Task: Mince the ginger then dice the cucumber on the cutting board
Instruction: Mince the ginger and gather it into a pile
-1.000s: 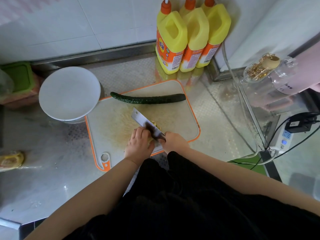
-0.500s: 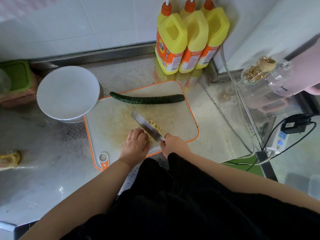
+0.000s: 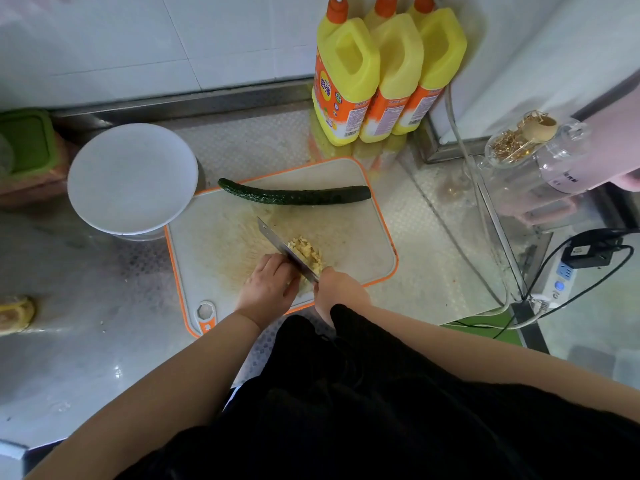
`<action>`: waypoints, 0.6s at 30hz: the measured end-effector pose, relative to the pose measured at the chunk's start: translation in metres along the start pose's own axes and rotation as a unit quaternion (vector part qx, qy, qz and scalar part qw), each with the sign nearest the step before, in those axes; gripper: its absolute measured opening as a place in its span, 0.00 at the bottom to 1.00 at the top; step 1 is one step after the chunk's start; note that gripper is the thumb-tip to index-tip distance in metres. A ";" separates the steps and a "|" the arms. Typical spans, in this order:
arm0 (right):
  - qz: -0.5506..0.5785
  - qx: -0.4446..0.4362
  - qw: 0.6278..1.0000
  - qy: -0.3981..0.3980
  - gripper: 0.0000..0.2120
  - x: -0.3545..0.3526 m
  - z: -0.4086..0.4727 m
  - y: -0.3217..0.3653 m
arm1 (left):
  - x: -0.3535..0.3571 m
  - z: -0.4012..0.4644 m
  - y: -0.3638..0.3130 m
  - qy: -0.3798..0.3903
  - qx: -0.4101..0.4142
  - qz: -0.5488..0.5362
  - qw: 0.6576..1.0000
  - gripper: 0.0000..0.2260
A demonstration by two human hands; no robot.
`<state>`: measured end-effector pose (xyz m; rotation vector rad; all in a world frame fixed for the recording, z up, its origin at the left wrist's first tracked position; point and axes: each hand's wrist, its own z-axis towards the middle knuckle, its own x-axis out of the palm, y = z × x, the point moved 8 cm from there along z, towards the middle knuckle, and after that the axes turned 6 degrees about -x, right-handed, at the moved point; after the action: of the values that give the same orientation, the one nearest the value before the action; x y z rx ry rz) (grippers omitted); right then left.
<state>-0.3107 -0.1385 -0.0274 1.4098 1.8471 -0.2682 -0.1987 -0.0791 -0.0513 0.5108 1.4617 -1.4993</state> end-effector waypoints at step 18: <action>0.078 -0.030 0.996 -0.031 0.15 -0.010 0.007 -0.018 | 0.000 -0.003 0.000 0.013 0.006 0.007 1.000 0.07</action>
<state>-0.3225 -0.1562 -0.0297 1.4786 1.6703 -0.1734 -0.1997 -0.0764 -0.0516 0.5487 1.4675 -1.4966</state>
